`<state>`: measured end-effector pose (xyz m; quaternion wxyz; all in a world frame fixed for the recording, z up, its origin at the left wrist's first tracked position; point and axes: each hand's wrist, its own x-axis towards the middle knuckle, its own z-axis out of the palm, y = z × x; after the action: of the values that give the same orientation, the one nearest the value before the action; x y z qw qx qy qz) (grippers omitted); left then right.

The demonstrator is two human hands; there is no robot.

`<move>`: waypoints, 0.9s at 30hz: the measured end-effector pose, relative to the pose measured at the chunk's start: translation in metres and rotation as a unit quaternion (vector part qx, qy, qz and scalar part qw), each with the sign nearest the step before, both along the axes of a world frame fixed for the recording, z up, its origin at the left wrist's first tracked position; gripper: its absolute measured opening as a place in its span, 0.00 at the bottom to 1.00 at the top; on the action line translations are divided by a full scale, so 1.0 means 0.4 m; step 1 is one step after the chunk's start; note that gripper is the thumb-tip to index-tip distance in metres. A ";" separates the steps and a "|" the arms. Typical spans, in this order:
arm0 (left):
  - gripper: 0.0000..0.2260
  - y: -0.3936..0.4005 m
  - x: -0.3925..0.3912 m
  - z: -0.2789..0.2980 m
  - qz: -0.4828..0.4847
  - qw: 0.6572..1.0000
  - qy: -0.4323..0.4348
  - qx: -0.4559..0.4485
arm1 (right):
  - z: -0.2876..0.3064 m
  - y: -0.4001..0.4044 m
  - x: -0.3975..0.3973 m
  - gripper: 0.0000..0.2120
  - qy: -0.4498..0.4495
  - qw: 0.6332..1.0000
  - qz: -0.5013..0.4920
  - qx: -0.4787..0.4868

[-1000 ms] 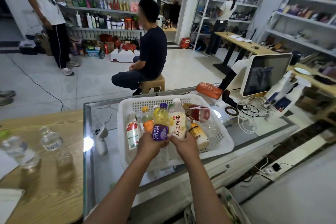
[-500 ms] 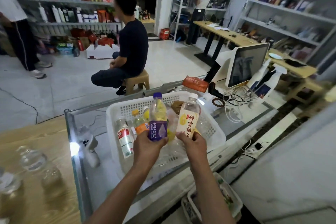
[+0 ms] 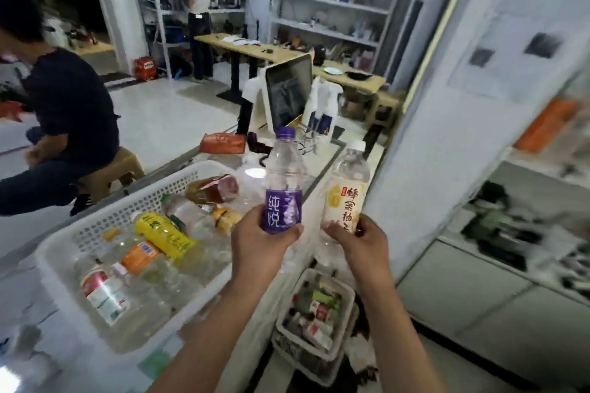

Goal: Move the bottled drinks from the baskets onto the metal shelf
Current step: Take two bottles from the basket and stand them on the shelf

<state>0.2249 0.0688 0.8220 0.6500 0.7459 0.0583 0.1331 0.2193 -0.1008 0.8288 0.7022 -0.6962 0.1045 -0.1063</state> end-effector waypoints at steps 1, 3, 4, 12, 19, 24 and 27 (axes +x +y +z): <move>0.15 -0.037 -0.008 0.014 -0.018 1.000 -0.006 0.000 | 0.019 -0.040 -0.022 0.12 -0.010 1.000 -0.015 -0.004; 0.15 -0.136 -0.038 0.052 -0.061 0.998 -0.022 -0.007 | 0.057 -0.140 -0.084 0.13 -0.030 0.998 -0.053 -0.014; 0.16 -0.187 -0.057 0.068 -0.082 0.996 -0.032 -0.011 | 0.074 -0.188 -0.119 0.14 -0.036 0.997 -0.070 -0.017; 0.20 -0.606 -0.302 0.196 -0.269 0.960 -0.069 -0.033 | 0.217 -0.553 -0.504 0.13 -0.073 0.970 -0.209 -0.100; 0.18 -0.916 -0.561 0.259 -0.379 0.919 -0.099 -0.050 | 0.274 -0.786 -0.865 0.12 -0.087 0.933 -0.326 -0.121; 0.19 -1.104 -0.744 0.278 -0.461 0.878 -0.100 -0.076 | 0.296 -0.906 -1.096 0.12 -0.084 0.897 -0.415 -0.123; 0.19 -1.212 -0.839 0.285 -0.509 0.851 -0.100 -0.083 | 0.308 -0.972 -1.217 0.11 -0.083 0.870 -0.470 -0.128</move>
<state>-0.1107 -0.4160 0.9359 0.6887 0.5966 -0.3845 -0.1480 -0.2677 -0.4895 0.9520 0.4799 -0.6376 0.3463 -0.4932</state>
